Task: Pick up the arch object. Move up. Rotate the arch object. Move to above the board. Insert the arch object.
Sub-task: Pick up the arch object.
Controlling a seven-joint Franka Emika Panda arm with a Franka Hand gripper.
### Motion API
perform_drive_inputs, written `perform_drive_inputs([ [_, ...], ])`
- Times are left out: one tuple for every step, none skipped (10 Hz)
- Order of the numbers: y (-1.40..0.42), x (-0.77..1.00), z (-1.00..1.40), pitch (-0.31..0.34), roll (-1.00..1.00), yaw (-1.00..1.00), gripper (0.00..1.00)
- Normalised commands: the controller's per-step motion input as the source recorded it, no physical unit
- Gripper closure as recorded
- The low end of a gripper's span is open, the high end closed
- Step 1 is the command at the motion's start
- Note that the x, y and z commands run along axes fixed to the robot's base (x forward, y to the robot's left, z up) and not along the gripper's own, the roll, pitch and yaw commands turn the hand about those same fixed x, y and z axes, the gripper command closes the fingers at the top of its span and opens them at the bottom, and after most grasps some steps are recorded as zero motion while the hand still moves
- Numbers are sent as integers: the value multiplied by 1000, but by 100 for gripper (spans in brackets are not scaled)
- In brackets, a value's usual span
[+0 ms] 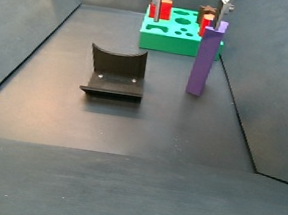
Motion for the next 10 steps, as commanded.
perform_drive_inputs([
  [-151,-709,0,-84,0,-363,0],
  [-186,-354,0,0,4,-660,0],
  [-240,-363,0,0,53,-623,0],
  [-317,-277,0,0,3,-623,0],
  [-529,-131,-120,-1,0,-583,0],
  [-700,-157,-251,-37,0,-449,0],
  [-763,-217,-260,-36,0,-363,0],
  [-651,-311,-386,-34,0,-391,0],
  [-311,-603,-506,-4,-27,-386,0],
  [-157,-700,-554,0,-76,-360,0],
])
